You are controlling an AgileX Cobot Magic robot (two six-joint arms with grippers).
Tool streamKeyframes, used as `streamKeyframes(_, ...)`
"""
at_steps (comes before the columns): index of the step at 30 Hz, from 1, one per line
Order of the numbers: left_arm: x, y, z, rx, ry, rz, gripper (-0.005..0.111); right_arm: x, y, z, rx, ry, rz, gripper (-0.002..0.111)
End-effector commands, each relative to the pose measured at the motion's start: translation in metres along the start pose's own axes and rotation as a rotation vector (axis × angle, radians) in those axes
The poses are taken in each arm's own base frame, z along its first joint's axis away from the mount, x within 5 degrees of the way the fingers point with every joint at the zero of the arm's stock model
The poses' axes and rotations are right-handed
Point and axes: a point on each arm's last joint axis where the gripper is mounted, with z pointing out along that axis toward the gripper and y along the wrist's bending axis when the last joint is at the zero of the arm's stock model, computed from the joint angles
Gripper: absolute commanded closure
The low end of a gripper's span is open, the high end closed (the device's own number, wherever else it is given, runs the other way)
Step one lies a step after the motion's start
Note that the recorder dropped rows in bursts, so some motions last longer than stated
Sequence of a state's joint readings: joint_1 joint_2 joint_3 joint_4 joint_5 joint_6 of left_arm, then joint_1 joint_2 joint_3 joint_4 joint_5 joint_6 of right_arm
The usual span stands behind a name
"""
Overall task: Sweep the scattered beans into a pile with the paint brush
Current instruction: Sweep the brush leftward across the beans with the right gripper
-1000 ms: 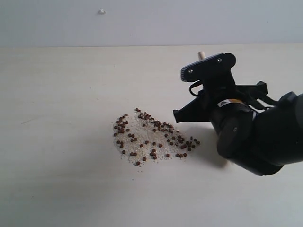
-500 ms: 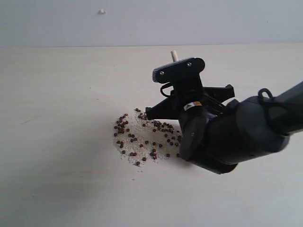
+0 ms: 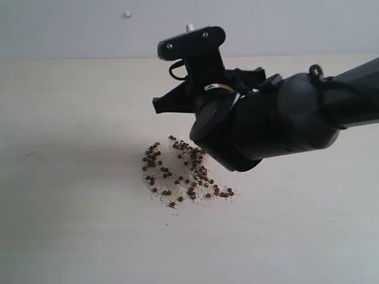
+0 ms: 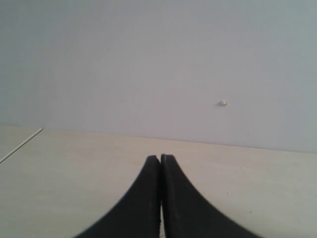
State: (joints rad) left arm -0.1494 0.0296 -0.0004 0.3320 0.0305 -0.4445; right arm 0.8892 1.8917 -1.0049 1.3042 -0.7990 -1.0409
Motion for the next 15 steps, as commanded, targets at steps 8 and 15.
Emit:
streamKeyframes(8,0.0,0.0,0.0,0.005,-0.006,0.007,0.107,0.033,-0.03,-0.034,0.257,0.1,-0.14,0.108)
streamKeyframes(15,0.0,0.0,0.0,0.005,-0.006,0.007,0.107,0.059,-0.014,-0.047,0.204,0.107,-0.067,0.108)
